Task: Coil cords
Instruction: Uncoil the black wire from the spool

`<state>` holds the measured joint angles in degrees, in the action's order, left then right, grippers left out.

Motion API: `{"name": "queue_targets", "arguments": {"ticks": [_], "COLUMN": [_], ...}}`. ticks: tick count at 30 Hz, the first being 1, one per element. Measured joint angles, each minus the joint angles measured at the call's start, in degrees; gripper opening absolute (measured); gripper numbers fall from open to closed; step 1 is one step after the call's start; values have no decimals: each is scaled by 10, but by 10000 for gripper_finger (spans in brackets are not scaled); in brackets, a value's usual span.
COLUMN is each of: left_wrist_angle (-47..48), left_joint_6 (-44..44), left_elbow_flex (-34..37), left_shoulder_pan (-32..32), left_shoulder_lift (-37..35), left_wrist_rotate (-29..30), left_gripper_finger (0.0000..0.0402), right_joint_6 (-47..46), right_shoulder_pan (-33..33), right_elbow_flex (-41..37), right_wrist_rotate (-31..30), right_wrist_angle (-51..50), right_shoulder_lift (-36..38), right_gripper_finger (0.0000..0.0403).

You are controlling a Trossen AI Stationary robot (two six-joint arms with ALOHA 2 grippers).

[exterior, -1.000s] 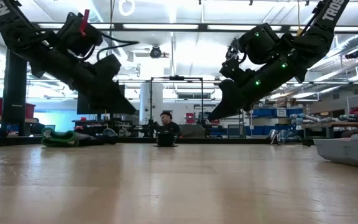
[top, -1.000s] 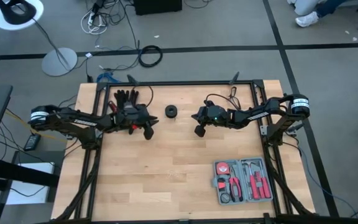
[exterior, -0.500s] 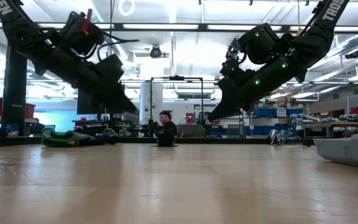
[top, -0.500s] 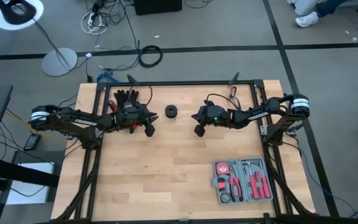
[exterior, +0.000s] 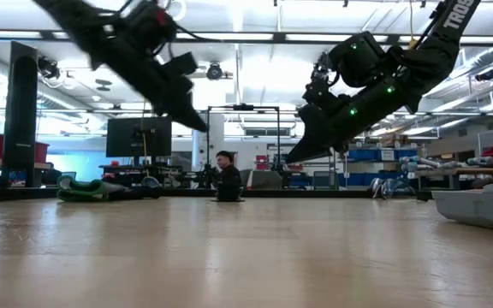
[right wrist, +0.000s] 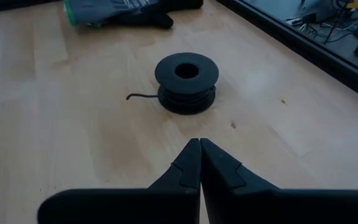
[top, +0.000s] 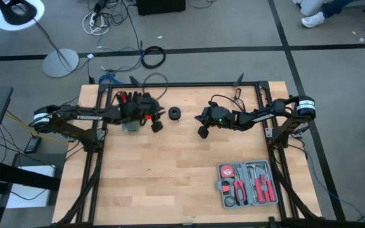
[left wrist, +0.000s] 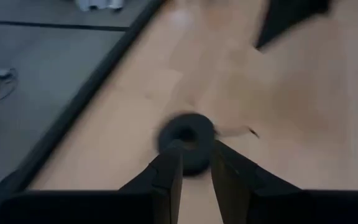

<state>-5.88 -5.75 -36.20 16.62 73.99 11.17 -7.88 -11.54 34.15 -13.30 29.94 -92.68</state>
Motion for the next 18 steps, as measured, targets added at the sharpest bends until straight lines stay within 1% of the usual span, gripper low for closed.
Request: {"name": "queue_targets", "arguments": {"ticks": [2, 5, 9, 12, 18], "left_wrist_angle": [34, 102, 187, 215, 217], "left_joint_6": [-1, -6, -40, -61, -57], "left_elbow_flex": [-43, -117, -211, -265, -324], "left_shoulder_pan": [25, 69, 114, 125, 131], "left_shoulder_lift": [16, 58, 132, 177, 225], "left_wrist_rotate": [-11, -59, -113, -113, -103], "left_gripper_finger": [85, 85, 85, 85, 86], "right_joint_6": [0, 0, 1, 1, 6], "right_shoulder_pan": [0, 0, 0, 0, 0], "right_elbow_flex": [0, 0, 0, 0, 0], "right_wrist_rotate": [0, 0, 0, 0, 0], "right_wrist_angle": [5, 11, 14, 13, 12], "right_shoulder_lift": [0, 0, 0, 0, 0], "right_gripper_finger": [3, 3, 8, 8, 3]}}
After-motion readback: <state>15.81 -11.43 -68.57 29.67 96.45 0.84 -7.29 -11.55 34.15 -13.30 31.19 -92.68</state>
